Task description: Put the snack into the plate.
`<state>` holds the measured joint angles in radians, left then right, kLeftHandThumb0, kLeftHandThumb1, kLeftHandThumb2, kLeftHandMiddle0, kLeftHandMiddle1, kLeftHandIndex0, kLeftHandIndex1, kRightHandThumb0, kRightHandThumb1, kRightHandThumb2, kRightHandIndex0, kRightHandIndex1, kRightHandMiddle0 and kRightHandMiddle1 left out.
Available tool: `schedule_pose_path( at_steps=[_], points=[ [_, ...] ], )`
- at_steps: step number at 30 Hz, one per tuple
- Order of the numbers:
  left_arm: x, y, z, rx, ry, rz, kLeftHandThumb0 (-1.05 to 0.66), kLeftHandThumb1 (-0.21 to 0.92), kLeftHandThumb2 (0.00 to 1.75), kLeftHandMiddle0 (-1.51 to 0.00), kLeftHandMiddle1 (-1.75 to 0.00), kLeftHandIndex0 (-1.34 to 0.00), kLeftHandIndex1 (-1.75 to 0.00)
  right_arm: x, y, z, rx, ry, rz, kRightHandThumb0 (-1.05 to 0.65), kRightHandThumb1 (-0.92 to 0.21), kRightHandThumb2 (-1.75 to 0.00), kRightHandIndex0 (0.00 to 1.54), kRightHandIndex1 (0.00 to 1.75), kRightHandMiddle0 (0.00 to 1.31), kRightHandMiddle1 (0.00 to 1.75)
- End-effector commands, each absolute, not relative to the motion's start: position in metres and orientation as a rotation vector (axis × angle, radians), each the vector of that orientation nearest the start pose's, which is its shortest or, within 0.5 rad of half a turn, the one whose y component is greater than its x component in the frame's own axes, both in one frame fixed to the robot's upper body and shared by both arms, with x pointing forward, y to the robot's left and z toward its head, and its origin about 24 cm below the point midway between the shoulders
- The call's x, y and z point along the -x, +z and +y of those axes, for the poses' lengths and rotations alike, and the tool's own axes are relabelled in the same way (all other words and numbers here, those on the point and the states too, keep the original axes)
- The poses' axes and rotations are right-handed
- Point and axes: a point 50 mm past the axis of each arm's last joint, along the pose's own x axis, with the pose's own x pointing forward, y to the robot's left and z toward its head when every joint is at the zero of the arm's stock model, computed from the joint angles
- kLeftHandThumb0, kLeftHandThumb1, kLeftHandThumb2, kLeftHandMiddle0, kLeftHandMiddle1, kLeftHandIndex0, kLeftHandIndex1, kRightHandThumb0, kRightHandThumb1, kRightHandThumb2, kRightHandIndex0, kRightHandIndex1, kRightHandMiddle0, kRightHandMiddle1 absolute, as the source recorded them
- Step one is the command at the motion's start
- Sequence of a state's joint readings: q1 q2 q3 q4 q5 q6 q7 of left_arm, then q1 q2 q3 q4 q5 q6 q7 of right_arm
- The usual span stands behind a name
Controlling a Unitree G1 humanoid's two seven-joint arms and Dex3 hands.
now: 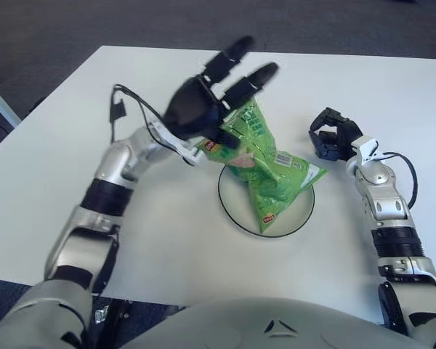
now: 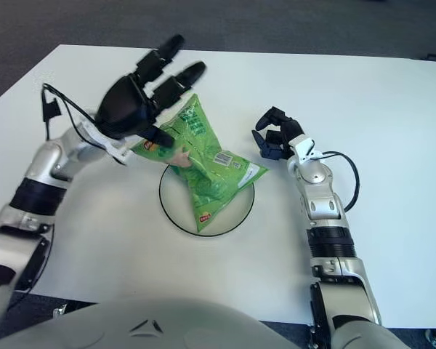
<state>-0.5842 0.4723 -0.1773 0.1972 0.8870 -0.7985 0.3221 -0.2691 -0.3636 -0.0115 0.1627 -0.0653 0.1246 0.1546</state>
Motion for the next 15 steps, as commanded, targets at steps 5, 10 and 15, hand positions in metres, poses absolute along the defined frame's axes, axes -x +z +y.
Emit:
schedule_pose_path(
  at_steps=[5,10,15],
  points=[
    [-0.309,0.194,0.142,-0.940,-0.360,-1.053,-1.05,0.92,0.98,0.00,0.00,0.00,0.00,-0.290,0.038,-0.214,0.492,0.142,0.257,-0.40,-0.65,-0.89,1.09,1.75,0.36,1.75],
    [-0.319,0.188,0.151,-0.726,-0.368,-0.908,-1.05,0.92,1.00,0.00,0.00,0.00,0.00,-0.289,0.040,-0.211,0.506,0.147,0.256,-0.39,-0.66,-0.89,1.10,1.75,0.36,1.75],
    [-0.353,0.166,0.167,-0.541,-0.223,-0.680,-1.00,0.92,1.04,-0.06,-0.03,-0.01,0.00,-0.289,0.039,-0.209,0.497,0.149,0.258,-0.39,-0.65,-0.89,1.11,1.75,0.36,1.75]
  ],
)
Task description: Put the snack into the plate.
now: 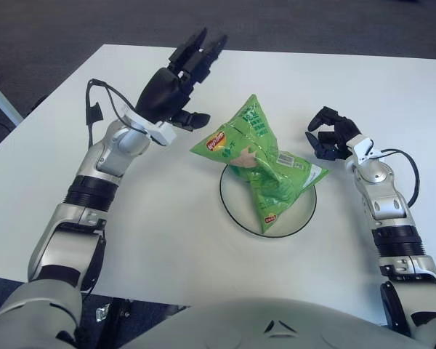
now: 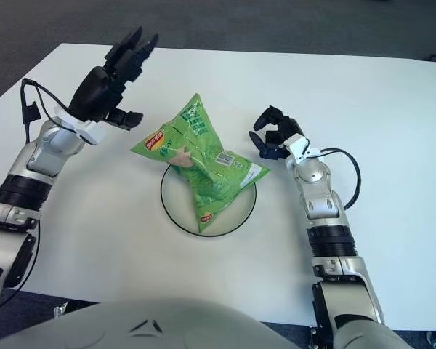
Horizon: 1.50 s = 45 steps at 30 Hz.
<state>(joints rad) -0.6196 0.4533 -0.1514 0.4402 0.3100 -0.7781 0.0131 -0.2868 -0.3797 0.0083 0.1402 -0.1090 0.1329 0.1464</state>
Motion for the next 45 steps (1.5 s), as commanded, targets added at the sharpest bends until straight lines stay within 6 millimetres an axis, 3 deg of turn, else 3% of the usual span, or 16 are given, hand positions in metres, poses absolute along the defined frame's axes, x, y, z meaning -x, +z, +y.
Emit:
schedule_pose_path(
  at_steps=[1,4,7,11,13,14,18,21,25,29,32,34,39,45],
  points=[
    [-0.356,0.166,0.167,-0.494,-0.199,-0.663,-0.98,0.92,1.06,-0.11,-0.06,0.00,-0.08,-0.289,0.039,-0.209,0.495,0.147,0.256,-0.39,-0.65,-0.89,1.10,1.75,0.36,1.75],
    [-0.364,0.157,0.173,-0.379,-0.144,-0.586,-0.95,0.92,1.09,-0.19,-0.12,0.00,-0.22,-0.290,0.040,-0.208,0.498,0.143,0.251,-0.40,-0.65,-0.89,1.09,1.75,0.36,1.75],
    [-0.357,0.135,0.176,-0.260,-0.120,-0.537,-0.95,0.92,1.09,-0.26,-0.22,0.00,-0.36,-0.289,0.040,-0.208,0.496,0.141,0.248,-0.40,-0.64,-0.91,1.09,1.75,0.37,1.75],
    [-0.352,0.115,0.177,-0.131,-0.119,-0.493,-0.96,0.92,1.09,-0.25,-0.49,0.00,-0.50,-0.290,0.040,-0.208,0.483,0.139,0.249,-0.40,-0.63,-0.92,1.10,1.75,0.38,1.75],
    [-0.356,0.108,0.183,0.044,-0.109,-0.445,-0.95,0.92,1.09,-0.27,-0.57,0.00,-0.58,-0.290,0.040,-0.207,0.481,0.137,0.254,-0.40,-0.63,-0.92,1.10,1.75,0.38,1.75],
    [-0.358,0.106,0.186,0.114,-0.106,-0.429,-0.93,0.92,1.09,-0.34,-0.78,0.00,-0.85,-0.289,0.040,-0.207,0.480,0.137,0.255,-0.40,-0.63,-0.93,1.10,1.75,0.38,1.75],
    [-0.360,0.093,0.196,0.228,0.008,-0.351,-0.83,0.92,1.08,-0.55,-1.26,-0.15,-1.49,-0.288,0.042,-0.207,0.484,0.138,0.259,-0.40,-0.62,-0.93,1.10,1.75,0.38,1.75],
    [-0.362,0.088,0.201,0.234,0.068,-0.297,-0.76,0.92,1.06,-0.62,-1.46,-0.27,-1.66,-0.288,0.042,-0.207,0.485,0.138,0.260,-0.40,-0.62,-0.94,1.11,1.75,0.39,1.75],
    [-0.364,0.068,0.202,0.265,0.160,-0.140,-0.64,0.92,0.99,-0.75,-1.67,-0.44,-1.73,-0.285,0.041,-0.211,0.491,0.123,0.258,-0.40,-0.60,-0.96,1.11,1.75,0.40,1.75],
    [-0.361,0.056,0.199,0.249,0.159,-0.064,-0.56,0.91,0.93,-0.88,-1.73,-0.56,-1.74,-0.282,0.039,-0.215,0.472,0.086,0.249,-0.41,-0.60,-0.97,1.09,1.75,0.40,1.75],
    [-0.359,0.051,0.196,0.225,0.148,-0.048,-0.45,0.65,0.99,-0.95,-1.74,-0.46,-1.75,-0.281,0.039,-0.219,0.470,0.058,0.234,-0.41,-0.59,-0.98,1.06,1.75,0.41,1.75],
    [-0.357,0.047,0.192,0.207,0.128,-0.038,-0.44,0.59,1.03,-0.99,-1.74,-0.46,-1.75,-0.280,0.039,-0.222,0.465,0.032,0.226,-0.41,-0.58,-0.99,1.06,1.75,0.42,1.75],
    [-0.355,0.043,0.185,0.170,0.088,-0.028,-0.43,0.49,1.11,-1.07,-1.75,-0.49,-1.75,-0.278,0.039,-0.230,0.428,-0.024,0.228,-0.42,-0.53,-1.05,1.08,1.75,0.45,1.75],
    [-0.354,0.043,0.177,0.131,0.007,-0.016,-0.44,0.46,1.14,-1.12,-1.75,-0.50,-1.75,-0.273,0.044,-0.242,0.374,-0.148,0.198,-0.44,-0.46,-1.14,1.16,1.75,0.51,1.75]
  ],
)
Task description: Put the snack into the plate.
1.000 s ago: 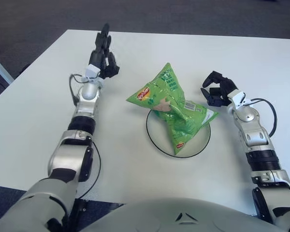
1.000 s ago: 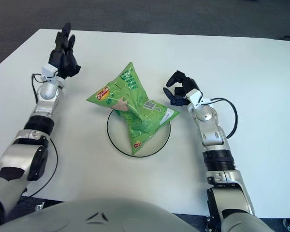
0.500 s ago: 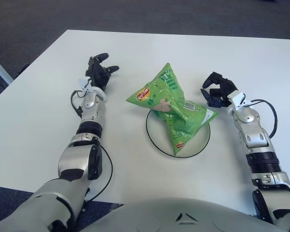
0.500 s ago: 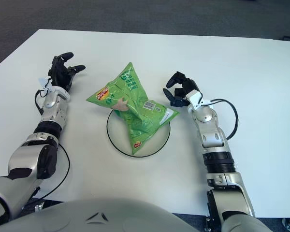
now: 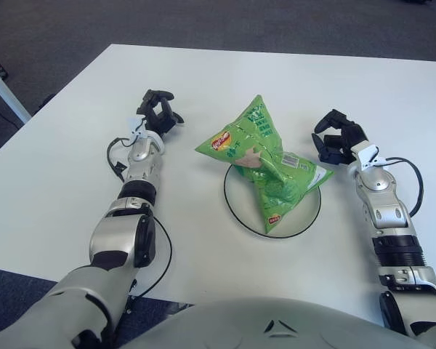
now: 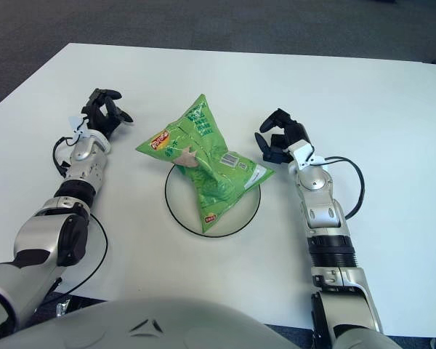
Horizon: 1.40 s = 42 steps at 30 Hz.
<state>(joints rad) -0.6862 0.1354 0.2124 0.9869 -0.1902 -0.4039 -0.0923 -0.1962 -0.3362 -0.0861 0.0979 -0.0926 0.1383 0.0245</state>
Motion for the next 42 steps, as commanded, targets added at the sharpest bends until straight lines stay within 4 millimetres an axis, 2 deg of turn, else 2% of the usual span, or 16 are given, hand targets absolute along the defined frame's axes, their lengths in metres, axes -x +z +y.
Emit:
schedule_pose_path(
  at_steps=[1,7,17,27,42],
  points=[
    [-0.353,0.043,0.176,0.130,-0.001,-0.016,-0.44,0.45,1.15,-1.14,-1.75,-0.51,-1.75,-0.272,0.045,-0.244,0.366,-0.160,0.193,-0.44,-0.45,-1.16,1.18,1.75,0.51,1.75],
    [-0.350,0.043,0.173,0.115,-0.060,-0.003,-0.45,0.43,1.18,-1.17,-1.75,-0.52,-1.75,-0.270,0.048,-0.254,0.301,-0.248,0.157,-0.45,-0.41,-1.20,1.24,1.75,0.54,1.75],
    [-0.343,0.041,0.167,0.046,-0.160,-0.002,-0.45,0.41,1.20,-1.14,-1.75,-0.54,-1.75,-0.270,0.049,-0.261,0.183,-0.385,0.071,-0.47,-0.37,-1.26,1.32,1.75,0.57,1.75],
    [-0.341,0.039,0.162,0.055,-0.204,0.004,-0.47,0.36,1.27,-1.14,-1.75,-0.58,-1.75,-0.270,0.047,-0.263,0.100,-0.440,0.036,-0.47,-0.35,-1.28,1.35,1.75,0.59,1.75],
    [-0.337,0.036,0.158,0.079,-0.279,-0.008,-0.46,0.36,1.27,-1.05,-1.75,-0.58,-1.75,-0.272,0.047,-0.269,0.013,-0.483,0.066,-0.47,-0.35,-1.28,1.36,1.75,0.59,1.75]
  ],
)
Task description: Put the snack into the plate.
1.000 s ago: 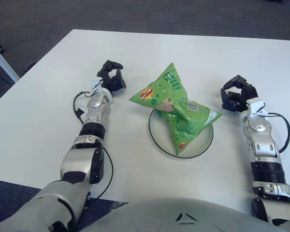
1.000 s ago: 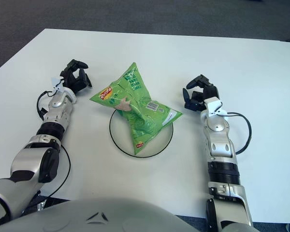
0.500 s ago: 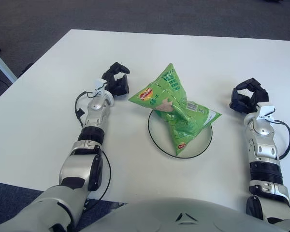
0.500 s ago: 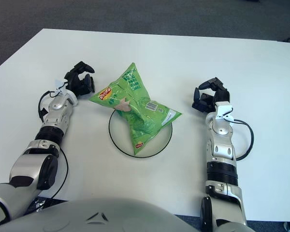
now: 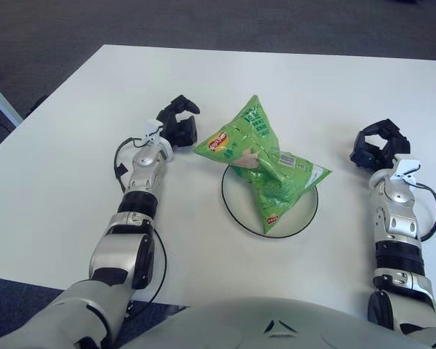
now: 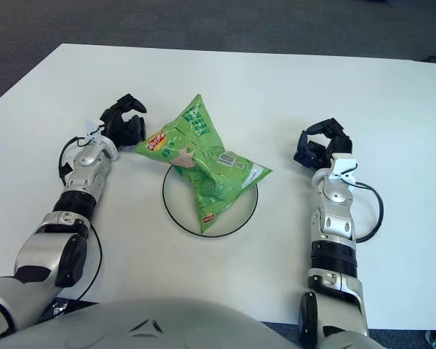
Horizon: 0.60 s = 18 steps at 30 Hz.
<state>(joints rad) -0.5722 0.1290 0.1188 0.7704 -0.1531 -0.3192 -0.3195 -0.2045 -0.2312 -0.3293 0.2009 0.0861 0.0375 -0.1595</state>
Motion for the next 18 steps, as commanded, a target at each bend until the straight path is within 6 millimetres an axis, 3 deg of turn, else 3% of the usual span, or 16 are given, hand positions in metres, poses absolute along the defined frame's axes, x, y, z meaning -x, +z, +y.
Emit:
schedule_pose_path(
  at_steps=[1,8,18],
  points=[
    [-0.3373,0.0356,0.1576,0.085,-0.284,-0.008,-0.46,0.36,1.27,-1.05,-1.75,-0.58,-1.75,-0.2717,0.0466,-0.2699,0.008,-0.484,0.068,-0.47,-0.35,-1.28,1.36,1.75,0.59,1.75],
    [-0.3348,0.0330,0.1570,0.109,-0.269,-0.011,-0.46,0.38,1.24,-1.04,-1.75,-0.56,-1.75,-0.2727,0.0437,-0.2724,-0.064,-0.457,0.106,-0.47,-0.34,-1.29,1.37,1.75,0.59,1.75],
    [-0.3298,0.0372,0.1578,0.068,-0.126,-0.076,-0.44,0.45,1.16,-1.08,-1.75,-0.51,-1.75,-0.2756,0.0392,-0.2734,-0.257,-0.252,0.254,-0.49,-0.29,-1.35,1.36,1.75,0.64,1.75]
  ],
)
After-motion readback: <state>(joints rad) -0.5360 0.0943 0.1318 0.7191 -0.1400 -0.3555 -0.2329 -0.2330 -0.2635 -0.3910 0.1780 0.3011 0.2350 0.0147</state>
